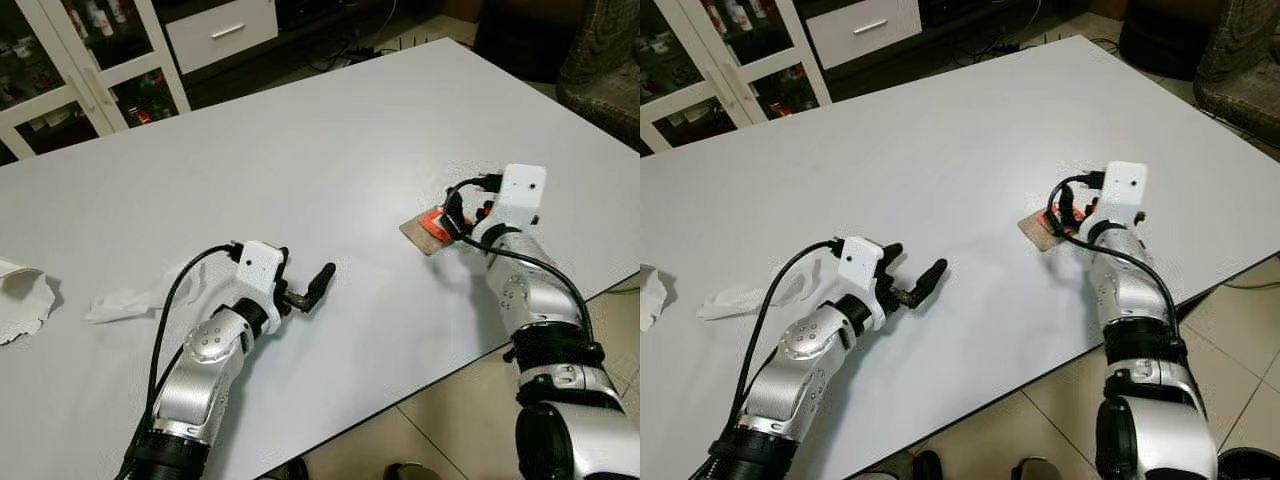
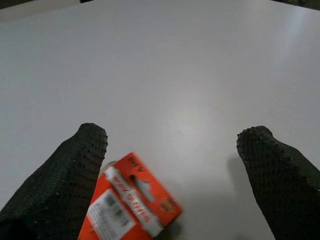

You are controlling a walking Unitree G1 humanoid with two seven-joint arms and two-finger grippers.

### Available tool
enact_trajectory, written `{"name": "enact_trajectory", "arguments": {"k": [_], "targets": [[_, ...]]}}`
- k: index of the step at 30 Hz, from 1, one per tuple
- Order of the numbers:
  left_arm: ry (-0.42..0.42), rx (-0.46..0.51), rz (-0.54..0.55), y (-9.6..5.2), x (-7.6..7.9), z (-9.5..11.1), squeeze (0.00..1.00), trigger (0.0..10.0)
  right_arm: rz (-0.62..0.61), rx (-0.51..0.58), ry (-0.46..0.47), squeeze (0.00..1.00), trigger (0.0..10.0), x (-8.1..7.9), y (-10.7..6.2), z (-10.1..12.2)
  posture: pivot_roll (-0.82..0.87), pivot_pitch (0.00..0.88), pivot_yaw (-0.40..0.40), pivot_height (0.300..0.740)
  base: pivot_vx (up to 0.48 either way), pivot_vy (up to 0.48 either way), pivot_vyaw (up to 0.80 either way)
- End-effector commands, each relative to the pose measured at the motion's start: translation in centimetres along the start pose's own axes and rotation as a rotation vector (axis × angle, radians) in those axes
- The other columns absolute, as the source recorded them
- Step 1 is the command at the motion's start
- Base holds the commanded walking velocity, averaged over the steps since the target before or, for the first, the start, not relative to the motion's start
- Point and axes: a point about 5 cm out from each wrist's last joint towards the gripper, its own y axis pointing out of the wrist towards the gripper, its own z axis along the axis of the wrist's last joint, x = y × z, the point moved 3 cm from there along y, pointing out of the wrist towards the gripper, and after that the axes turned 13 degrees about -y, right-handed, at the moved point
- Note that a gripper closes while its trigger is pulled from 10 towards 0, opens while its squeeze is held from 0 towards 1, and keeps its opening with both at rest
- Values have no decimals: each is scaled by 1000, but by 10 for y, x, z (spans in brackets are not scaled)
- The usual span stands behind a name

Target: Picking trash to rubbish bin

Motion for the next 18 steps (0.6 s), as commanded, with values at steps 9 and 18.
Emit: {"name": "enact_trajectory", "arguments": {"k": [9,18], "targets": [[11,-11,3,-2,0,0,0,10000,124,-74,166,212,10000,-19,2,-30,-26,144,90,740,0,0,0],[12,-11,6,-2,0,0,0,10000,243,-86,199,220,10000,-54,0,-36,-21,142,85,740,0,0,0]]}}
